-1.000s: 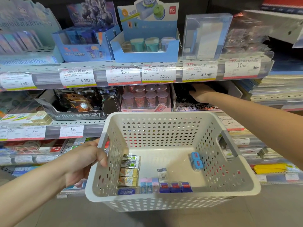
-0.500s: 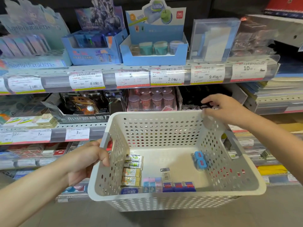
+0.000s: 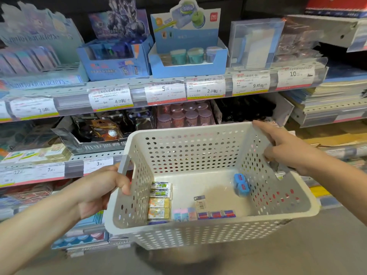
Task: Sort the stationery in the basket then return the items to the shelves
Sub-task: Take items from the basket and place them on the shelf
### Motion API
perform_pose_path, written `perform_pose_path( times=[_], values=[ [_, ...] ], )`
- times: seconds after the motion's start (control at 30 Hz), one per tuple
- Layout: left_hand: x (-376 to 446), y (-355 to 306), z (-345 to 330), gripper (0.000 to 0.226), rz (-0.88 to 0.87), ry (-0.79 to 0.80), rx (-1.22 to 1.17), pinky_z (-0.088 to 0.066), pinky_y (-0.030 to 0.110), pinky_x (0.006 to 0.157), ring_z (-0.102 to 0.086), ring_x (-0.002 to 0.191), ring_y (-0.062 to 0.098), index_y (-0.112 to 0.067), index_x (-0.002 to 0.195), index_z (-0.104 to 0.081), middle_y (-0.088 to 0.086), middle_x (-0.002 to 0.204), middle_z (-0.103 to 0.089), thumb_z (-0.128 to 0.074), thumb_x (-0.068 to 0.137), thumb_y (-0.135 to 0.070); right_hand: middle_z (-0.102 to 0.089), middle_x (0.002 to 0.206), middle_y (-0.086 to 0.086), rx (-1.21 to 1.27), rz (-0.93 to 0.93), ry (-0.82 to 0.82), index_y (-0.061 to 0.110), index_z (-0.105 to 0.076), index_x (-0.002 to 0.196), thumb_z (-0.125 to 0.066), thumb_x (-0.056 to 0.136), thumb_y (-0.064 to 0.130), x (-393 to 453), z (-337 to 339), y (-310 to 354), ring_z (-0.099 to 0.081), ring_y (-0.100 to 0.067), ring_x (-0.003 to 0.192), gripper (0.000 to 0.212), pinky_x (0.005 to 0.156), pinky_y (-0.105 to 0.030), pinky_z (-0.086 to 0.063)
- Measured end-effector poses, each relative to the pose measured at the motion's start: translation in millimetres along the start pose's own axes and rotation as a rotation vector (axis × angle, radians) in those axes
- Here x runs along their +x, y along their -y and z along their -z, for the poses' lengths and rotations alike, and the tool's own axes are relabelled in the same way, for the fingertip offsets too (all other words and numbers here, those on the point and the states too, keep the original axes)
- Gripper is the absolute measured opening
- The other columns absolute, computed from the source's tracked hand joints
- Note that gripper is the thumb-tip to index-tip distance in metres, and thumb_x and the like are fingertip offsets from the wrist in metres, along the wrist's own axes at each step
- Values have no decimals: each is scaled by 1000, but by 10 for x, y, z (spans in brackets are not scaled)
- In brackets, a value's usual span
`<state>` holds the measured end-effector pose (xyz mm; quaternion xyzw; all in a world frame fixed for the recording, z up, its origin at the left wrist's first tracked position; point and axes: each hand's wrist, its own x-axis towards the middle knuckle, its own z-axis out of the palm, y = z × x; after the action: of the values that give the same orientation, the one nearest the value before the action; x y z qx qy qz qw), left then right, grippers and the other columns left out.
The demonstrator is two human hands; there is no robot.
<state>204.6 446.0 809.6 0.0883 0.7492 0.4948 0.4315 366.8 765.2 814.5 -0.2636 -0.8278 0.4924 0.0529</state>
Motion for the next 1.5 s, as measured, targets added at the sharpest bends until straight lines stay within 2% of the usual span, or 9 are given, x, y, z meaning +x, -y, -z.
perform_pose_path(
  times=[0.17, 0.3, 0.43, 0.7, 0.83, 0.93, 1.2, 1.3, 1.5],
  values=[
    [-84, 26, 121, 87, 3, 8, 1, -52, 60, 82, -62, 99, 53, -9, 112, -62, 33, 107, -66, -60, 26, -1, -45, 132, 10, 55, -25, -25, 30, -25, 147, -40, 85, -20, -106, -66, 60, -44, -11, 112, 81, 74, -30, -50],
    [-187, 25, 192, 89, -7, -57, 22, -42, 66, 98, -61, 107, 51, -19, 111, -63, 25, 109, -69, -63, 23, -7, -43, 135, 8, 61, -35, 10, 30, -22, 148, -39, 82, -22, -112, -91, 103, -55, -23, 107, 86, 64, -31, -48],
    [-327, -33, 262, 90, -42, -96, 32, -43, 63, 98, -63, 103, 48, -23, 114, -61, 24, 108, -70, -64, 26, -7, -33, 149, 8, 40, 32, 30, 29, -19, 150, -41, 86, -18, -110, -89, 204, -46, -23, 126, 82, 89, -40, -51],
    [-686, -171, 289, 71, -76, -68, -21, -54, 34, 46, -69, 59, 35, -18, 106, -59, 25, 82, -72, -54, 39, 5, -45, 138, 7, 5, 124, 61, 23, -24, 148, -43, 86, -17, -191, -71, 518, -46, -17, 121, 76, 95, -36, -46],
    [-867, -195, 277, 67, -76, -85, -22, -54, 34, 42, -68, 57, 36, -11, 105, -59, 27, 80, -70, -52, 41, 6, -46, 126, 11, 11, 162, 89, 18, -28, 147, -42, 86, -19, -273, -72, 699, -47, -13, 106, 73, 65, -23, -47],
    [-981, -194, 310, 60, -67, -110, -33, -55, 33, 45, -69, 58, 35, -6, 107, -59, 25, 78, -70, -50, 48, 3, -45, 124, 8, -13, 173, 106, 16, -30, 146, -41, 84, -21, -298, -69, 811, -51, -17, 97, 73, 56, -21, -42],
    [-1116, -206, 542, 107, -58, -243, -30, -56, 45, 73, -65, 89, 43, -6, 131, -52, 33, 110, -65, -65, 25, -7, -45, 111, 9, -142, 234, 113, 12, -42, 135, -40, 85, -19, -336, -142, 1096, -59, -18, 83, 59, 67, -32, -50],
    [-1145, -200, 670, 102, -63, -212, -44, -52, 52, 85, -62, 101, 48, -7, 130, -53, 34, 117, -62, -67, 29, -5, -50, 87, 12, -189, 256, 133, 15, -48, 100, -41, 86, -17, -339, -203, 1185, -55, -10, 69, 36, 52, -19, -50],
    [-1079, -129, 1039, 95, -90, -128, -58, -56, 48, 72, -65, 96, 47, -11, 127, -55, 31, 112, -66, -61, 34, 2, -64, 109, -10, -324, 239, 88, 13, -51, 117, -48, 80, -12, -289, -454, 1374, -61, -43, 103, 44, 83, -59, -51]
  ],
)
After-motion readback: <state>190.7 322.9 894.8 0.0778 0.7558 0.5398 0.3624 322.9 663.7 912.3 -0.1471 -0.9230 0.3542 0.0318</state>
